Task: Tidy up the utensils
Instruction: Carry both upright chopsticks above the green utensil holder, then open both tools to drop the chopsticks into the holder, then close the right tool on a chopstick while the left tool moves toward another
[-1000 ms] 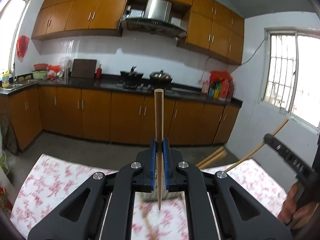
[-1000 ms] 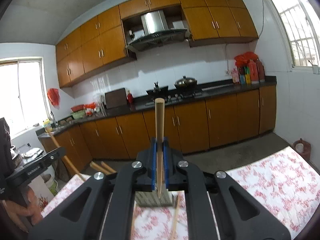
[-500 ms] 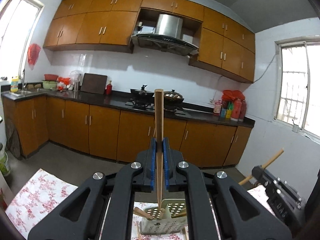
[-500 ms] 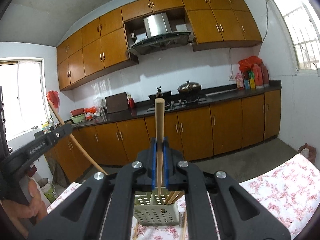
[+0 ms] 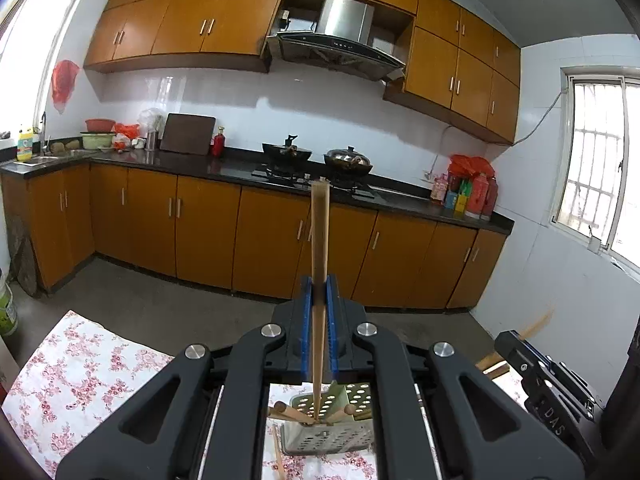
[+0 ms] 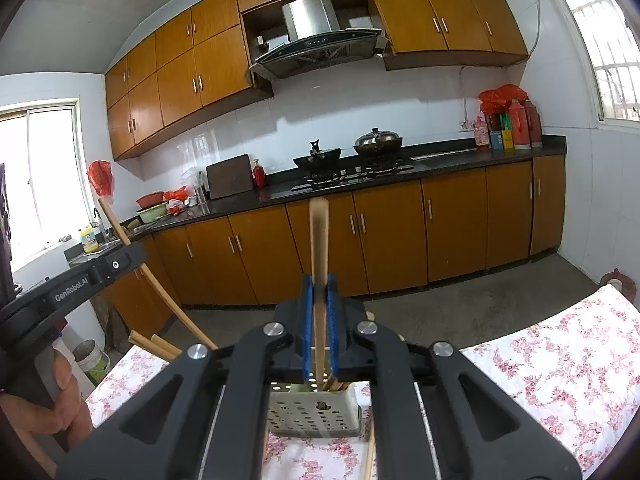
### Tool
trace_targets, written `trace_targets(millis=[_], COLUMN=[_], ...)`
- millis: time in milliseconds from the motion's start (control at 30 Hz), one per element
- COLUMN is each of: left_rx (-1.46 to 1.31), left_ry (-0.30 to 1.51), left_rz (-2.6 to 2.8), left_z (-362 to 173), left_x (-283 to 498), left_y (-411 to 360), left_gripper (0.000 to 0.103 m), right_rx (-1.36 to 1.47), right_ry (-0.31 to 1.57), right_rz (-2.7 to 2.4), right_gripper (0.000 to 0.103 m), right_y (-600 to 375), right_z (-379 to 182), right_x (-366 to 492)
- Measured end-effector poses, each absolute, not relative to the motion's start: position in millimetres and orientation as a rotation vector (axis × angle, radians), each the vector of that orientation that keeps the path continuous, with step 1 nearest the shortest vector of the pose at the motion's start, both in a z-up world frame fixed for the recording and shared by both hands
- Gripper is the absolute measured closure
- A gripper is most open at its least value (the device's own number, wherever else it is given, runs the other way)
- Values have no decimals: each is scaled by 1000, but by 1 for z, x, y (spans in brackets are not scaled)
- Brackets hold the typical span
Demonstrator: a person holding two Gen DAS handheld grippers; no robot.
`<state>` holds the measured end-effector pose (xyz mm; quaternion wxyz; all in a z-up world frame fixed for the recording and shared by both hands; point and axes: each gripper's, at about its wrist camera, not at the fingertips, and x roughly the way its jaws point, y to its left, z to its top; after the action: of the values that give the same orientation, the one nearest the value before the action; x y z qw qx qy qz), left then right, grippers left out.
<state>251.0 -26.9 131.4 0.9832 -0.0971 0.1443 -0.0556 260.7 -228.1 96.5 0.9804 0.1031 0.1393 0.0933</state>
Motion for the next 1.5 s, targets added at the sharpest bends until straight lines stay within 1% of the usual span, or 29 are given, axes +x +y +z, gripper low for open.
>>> trace_targets(millis=[267, 400, 600, 833, 900, 1000, 1067, 1267, 1500], left_rx=[-208, -204, -209, -166, -159, -148, -143, -138, -138], left_ry=[265, 255, 279, 378, 430, 509, 559, 672, 732], left_rz=[-107, -89, -54, 14, 44, 75, 82, 62, -1], left_z=[149, 153, 145, 97, 73, 40, 19, -28, -48], left_x=[234, 213, 188, 174, 174, 177, 177, 172, 173], left_y=[-14, -4, 18, 42, 50, 57, 58, 49, 33], left_gripper=[95, 95, 95, 95, 95, 95, 95, 95, 95], right_rx=[211, 204, 190, 197, 194, 186, 179, 130, 81], right_ry=[248, 238, 292, 488, 558, 644, 707, 817, 893], right_rz=[168, 161, 129, 83, 84, 96, 116, 150, 128], right_gripper=[92, 92, 90, 90, 89, 85, 84, 84, 84], right_y=[-239, -245, -258, -268, -263, -251, -242, -217, -207], right_z=[106, 107, 78, 3, -22, -52, -71, -105, -126], right_x=[233, 212, 180, 174, 175, 178, 183, 194, 208])
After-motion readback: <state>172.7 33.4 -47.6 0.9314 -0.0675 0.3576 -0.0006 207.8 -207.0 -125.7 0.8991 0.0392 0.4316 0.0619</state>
